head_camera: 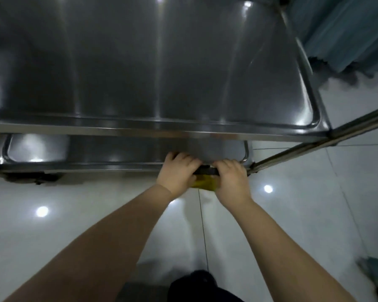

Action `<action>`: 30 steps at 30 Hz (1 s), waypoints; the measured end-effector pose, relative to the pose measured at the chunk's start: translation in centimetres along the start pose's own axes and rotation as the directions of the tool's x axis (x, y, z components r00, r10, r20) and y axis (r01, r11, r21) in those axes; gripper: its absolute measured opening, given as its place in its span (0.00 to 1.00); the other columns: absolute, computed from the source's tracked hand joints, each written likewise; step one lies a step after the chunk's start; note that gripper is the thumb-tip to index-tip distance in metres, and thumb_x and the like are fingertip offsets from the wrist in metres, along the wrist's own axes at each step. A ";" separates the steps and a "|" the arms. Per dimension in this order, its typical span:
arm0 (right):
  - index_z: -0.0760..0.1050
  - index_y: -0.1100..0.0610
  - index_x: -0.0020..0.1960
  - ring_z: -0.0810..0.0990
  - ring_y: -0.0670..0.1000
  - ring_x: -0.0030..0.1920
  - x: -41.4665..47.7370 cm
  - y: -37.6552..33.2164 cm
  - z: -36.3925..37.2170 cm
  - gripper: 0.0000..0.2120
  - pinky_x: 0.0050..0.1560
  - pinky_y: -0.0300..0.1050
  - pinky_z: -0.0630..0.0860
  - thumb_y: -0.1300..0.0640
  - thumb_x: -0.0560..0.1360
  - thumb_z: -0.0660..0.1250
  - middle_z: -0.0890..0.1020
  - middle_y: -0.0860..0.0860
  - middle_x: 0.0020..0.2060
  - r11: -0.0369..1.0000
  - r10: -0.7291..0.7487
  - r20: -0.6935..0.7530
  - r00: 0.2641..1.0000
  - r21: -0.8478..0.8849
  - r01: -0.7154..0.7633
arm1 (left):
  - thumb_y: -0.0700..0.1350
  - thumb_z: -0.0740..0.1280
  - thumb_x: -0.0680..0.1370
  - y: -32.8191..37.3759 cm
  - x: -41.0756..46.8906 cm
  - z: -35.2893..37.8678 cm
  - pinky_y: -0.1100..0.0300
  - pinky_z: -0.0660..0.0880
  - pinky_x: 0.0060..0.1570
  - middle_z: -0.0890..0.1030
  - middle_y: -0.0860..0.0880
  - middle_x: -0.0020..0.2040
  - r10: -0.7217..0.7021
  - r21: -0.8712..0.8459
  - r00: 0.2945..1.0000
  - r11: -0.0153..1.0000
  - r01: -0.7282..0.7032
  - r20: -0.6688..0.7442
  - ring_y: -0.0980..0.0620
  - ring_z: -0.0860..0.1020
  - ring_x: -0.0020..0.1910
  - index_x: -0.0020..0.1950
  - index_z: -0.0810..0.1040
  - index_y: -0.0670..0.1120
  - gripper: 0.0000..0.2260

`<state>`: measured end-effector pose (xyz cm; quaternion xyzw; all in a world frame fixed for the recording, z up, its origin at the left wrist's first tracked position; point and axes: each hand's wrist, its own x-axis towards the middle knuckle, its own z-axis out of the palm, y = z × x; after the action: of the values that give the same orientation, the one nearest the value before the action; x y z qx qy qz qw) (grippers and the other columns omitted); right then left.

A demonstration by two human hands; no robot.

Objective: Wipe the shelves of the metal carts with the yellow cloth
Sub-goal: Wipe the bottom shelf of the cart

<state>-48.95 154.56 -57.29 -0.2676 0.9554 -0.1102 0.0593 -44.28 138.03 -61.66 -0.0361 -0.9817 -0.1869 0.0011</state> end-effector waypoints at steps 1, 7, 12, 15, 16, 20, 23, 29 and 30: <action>0.79 0.59 0.47 0.77 0.60 0.44 -1.0 -1.7 -2.0 0.16 0.44 0.48 0.68 0.70 0.62 0.74 0.81 0.55 0.43 1.000 -0.010 -0.013 1.000 0.000 0.010 | 0.44 0.74 0.70 0.4 -1.5 -1.8 0.48 0.62 0.58 0.83 0.47 0.51 0.001 -0.025 0.999 1.000 -0.002 -0.040 0.42 0.78 0.54 0.56 0.80 0.49 0.15; 0.77 0.59 0.46 0.76 0.60 0.47 -6.1 -11.7 -14.5 0.16 0.45 0.52 0.71 0.74 0.63 0.72 0.80 0.56 0.45 0.991 -0.114 0.068 0.991 0.076 0.109 | 0.42 0.71 0.71 2.3 -11.0 -16.4 0.51 0.64 0.59 0.83 0.49 0.49 0.013 -0.067 0.960 0.997 -0.032 -0.278 0.46 0.77 0.55 0.55 0.81 0.47 0.13; 0.78 0.58 0.53 0.74 0.58 0.50 -6.3 -22.9 -26.8 0.16 0.49 0.51 0.68 0.72 0.69 0.68 0.80 0.54 0.49 0.958 -0.247 0.069 0.967 0.167 0.233 | 0.43 0.67 0.74 3.3 -18.0 -33.4 0.51 0.70 0.57 0.83 0.46 0.47 -0.127 -0.058 0.928 0.992 0.114 -0.350 0.44 0.78 0.49 0.54 0.82 0.43 0.11; 0.77 0.57 0.56 0.72 0.57 0.52 -5.6 -30.9 -35.2 0.16 0.52 0.53 0.68 0.70 0.72 0.66 0.79 0.53 0.52 0.909 -0.385 0.068 0.920 0.203 0.365 | 0.43 0.70 0.73 3.8 -22.4 -44.7 0.53 0.71 0.53 0.83 0.46 0.47 -0.254 -0.034 0.882 0.964 0.263 -0.397 0.45 0.78 0.49 0.56 0.83 0.44 0.13; 0.77 0.57 0.55 0.72 0.58 0.51 -5.4 -33.7 -37.8 0.16 0.50 0.54 0.68 0.70 0.71 0.67 0.79 0.53 0.51 0.882 -0.440 0.051 0.896 0.212 0.421 | 0.43 0.71 0.72 3.8 -23.9 -48.4 0.54 0.70 0.53 0.83 0.46 0.47 -0.289 -0.018 0.851 0.950 0.313 -0.439 0.46 0.77 0.49 0.56 0.83 0.44 0.13; 0.77 0.57 0.54 0.73 0.59 0.50 -4.8 -46.0 -46.6 0.15 0.48 0.52 0.67 0.67 0.69 0.69 0.79 0.54 0.49 0.738 -0.654 0.001 0.757 0.223 0.637 | 0.42 0.71 0.69 2.6 -30.6 -61.6 0.56 0.68 0.51 0.82 0.47 0.45 -0.383 0.017 0.716 0.876 0.482 -0.584 0.45 0.78 0.48 0.54 0.83 0.45 0.13; 0.77 0.56 0.56 0.71 0.57 0.52 -4.7 -55.9 -49.8 0.14 0.49 0.48 0.62 0.67 0.72 0.65 0.78 0.53 0.51 0.636 -0.753 -0.048 0.657 0.206 0.744 | 0.41 0.72 0.69 -0.4 -36.3 -69.2 0.56 0.70 0.48 0.82 0.47 0.43 -0.392 0.046 0.646 0.833 0.552 -0.655 0.46 0.78 0.45 0.52 0.83 0.45 0.12; 0.75 0.55 0.59 0.71 0.53 0.53 -4.7 -76.9 -51.7 0.15 0.55 0.47 0.66 0.67 0.77 0.60 0.78 0.50 0.54 0.503 -0.837 -0.134 0.530 0.193 0.843 | 0.44 0.73 0.73 -10.6 -48.5 -80.8 0.52 0.74 0.50 0.82 0.51 0.43 -0.451 0.032 0.528 0.738 0.674 -0.720 0.48 0.79 0.45 0.54 0.82 0.50 0.10; 0.75 0.54 0.59 0.69 0.52 0.52 -4.5 -80.2 -51.9 0.15 0.55 0.47 0.66 0.67 0.77 0.59 0.78 0.49 0.53 0.497 -0.838 -0.145 0.527 0.200 0.845 | 0.44 0.74 0.73 -12.4 -50.2 -82.7 0.52 0.73 0.50 0.82 0.52 0.43 -0.454 0.035 0.507 0.719 0.695 -0.733 0.48 0.79 0.45 0.54 0.82 0.50 0.11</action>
<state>-14.10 99.46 12.68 -0.6871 0.6835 -0.2459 0.0173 3.93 92.67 9.95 0.3684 -0.8791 -0.0110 0.3021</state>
